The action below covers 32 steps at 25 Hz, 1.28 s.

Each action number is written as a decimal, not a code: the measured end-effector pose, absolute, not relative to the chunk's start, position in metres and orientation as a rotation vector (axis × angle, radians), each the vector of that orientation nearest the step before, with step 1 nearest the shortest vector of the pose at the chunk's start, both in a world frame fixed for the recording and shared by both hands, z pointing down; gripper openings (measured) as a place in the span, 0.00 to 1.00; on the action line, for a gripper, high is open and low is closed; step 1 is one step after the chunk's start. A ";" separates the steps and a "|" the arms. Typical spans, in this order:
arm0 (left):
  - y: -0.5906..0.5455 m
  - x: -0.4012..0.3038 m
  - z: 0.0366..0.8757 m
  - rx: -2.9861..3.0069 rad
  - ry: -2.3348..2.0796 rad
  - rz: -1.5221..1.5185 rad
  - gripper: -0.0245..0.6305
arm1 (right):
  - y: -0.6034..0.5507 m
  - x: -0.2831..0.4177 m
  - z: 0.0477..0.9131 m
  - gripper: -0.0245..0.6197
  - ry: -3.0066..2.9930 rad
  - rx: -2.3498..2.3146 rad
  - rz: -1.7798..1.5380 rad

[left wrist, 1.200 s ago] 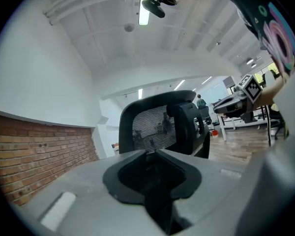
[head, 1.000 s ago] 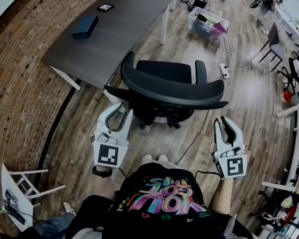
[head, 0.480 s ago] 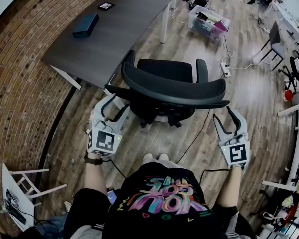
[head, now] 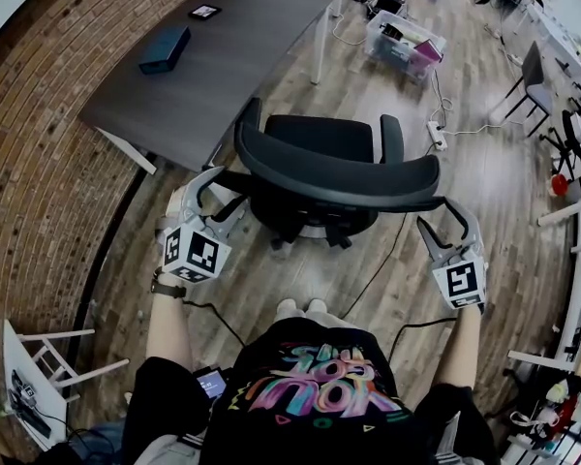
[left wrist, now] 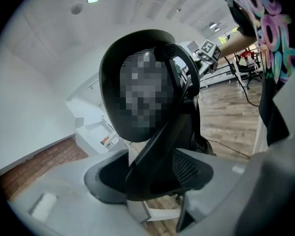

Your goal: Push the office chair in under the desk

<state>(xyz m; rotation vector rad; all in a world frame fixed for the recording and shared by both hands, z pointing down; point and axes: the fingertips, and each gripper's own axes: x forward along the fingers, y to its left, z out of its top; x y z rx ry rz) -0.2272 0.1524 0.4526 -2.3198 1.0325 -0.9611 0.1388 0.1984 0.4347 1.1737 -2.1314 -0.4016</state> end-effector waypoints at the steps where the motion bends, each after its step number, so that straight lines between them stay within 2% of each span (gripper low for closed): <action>1: 0.149 -0.232 0.453 -2.317 1.029 -0.969 0.44 | 0.196 0.141 0.437 0.41 -2.127 1.162 -0.401; 15: 0.135 -0.230 0.462 -2.285 0.865 -1.058 0.43 | 0.181 0.144 0.446 0.41 -2.132 1.060 -0.404; 32: 0.132 -0.223 0.460 -2.315 0.810 -0.987 0.42 | 0.163 0.152 0.448 0.44 -2.066 1.149 -0.390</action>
